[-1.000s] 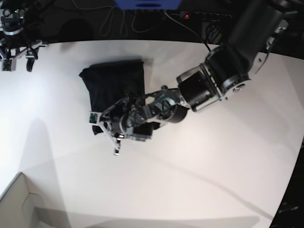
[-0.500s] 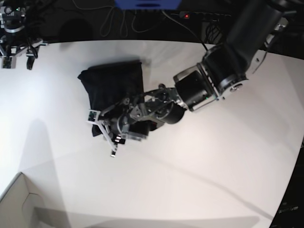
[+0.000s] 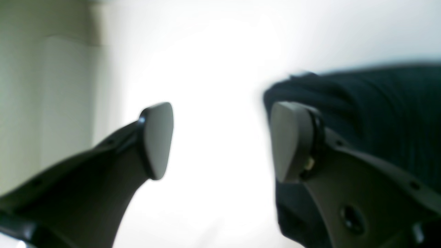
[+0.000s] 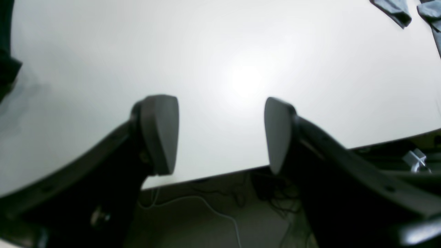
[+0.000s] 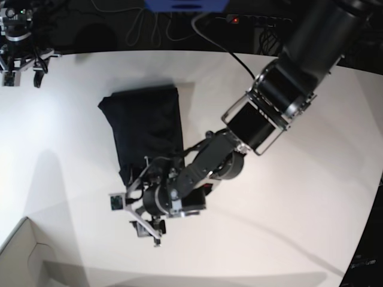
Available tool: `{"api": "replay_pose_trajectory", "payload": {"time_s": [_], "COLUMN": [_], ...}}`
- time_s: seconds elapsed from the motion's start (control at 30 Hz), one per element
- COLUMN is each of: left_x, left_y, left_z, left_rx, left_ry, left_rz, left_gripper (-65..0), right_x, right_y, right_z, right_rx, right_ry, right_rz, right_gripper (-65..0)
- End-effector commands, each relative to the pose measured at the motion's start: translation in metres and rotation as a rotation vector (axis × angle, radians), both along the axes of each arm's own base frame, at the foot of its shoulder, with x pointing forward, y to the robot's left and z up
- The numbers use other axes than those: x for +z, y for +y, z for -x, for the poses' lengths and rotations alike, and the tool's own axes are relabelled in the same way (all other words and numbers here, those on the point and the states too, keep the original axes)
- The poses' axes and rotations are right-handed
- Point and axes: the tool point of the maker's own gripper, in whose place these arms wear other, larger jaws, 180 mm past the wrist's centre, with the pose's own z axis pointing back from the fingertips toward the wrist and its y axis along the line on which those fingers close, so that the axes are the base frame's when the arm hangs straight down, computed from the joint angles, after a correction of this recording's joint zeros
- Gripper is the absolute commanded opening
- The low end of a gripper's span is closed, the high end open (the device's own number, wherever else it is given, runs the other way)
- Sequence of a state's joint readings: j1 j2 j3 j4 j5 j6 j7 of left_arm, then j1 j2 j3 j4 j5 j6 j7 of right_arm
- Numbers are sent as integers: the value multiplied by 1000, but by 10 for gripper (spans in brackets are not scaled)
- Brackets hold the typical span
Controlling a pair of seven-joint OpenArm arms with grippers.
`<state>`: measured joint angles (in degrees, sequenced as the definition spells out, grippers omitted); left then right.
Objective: Layout the t-shirt on the table in an organized manner, then fold the t-shirt properly
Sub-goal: 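Rotate and push the folded bundle toward the right gripper with the left gripper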
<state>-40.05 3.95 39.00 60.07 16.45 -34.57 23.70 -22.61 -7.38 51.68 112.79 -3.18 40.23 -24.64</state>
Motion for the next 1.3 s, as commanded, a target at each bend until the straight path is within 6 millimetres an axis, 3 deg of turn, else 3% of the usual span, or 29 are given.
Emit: {"api": "replay_pose_trajectory", "payload": {"time_s": [0.0, 0.07, 0.27, 0.33, 0.43, 0.57, 0.73, 0.83, 0.9, 1.1, 1.27], "left_x": [29, 37, 21, 16, 1, -9, -17, -20, -22, -20, -21], "left_y": [-2, 5, 54, 88, 155, 238, 345, 397, 426, 485, 499], "left_z": [-12, -15, -10, -11, -7, 11, 56, 86, 106, 150, 170], "left_rx": [21, 61, 161, 236, 400, 612, 900, 1049, 1130, 1289, 1311], "left_ry": [-41, -36, -30, -28, 3, 17, 7, 1, 8, 18, 40], "left_rz": [73, 130, 101, 76, 92, 138, 166, 163, 183, 270, 282], "left_gripper": [-223, -223, -223, -223, -223, -224, -224, -224, -224, -224, -224], "right_x": [12, 11, 15, 16, 12, -13, -45, -57, -65, -79, -76], "right_y": [2, 7, 19, 22, 25, 33, 36, 40, 57, 105, 121], "right_z": [-9, -12, -36, -48, -71, -96, -114, -113, -113, -107, -101], "right_rx": [22, 39, 79, 96, 144, 195, 183, 174, 187, 261, 290], "right_ry": [-47, -50, -94, -112, -125, -100, -72, -56, -49, -15, -13], "right_rz": [14, 8, -11, -17, -33, -103, -202, -239, -275, -339, -344], "right_gripper": [-258, -258, -258, -258, -260, -287, -440, -500, -515, -516, -516]}}
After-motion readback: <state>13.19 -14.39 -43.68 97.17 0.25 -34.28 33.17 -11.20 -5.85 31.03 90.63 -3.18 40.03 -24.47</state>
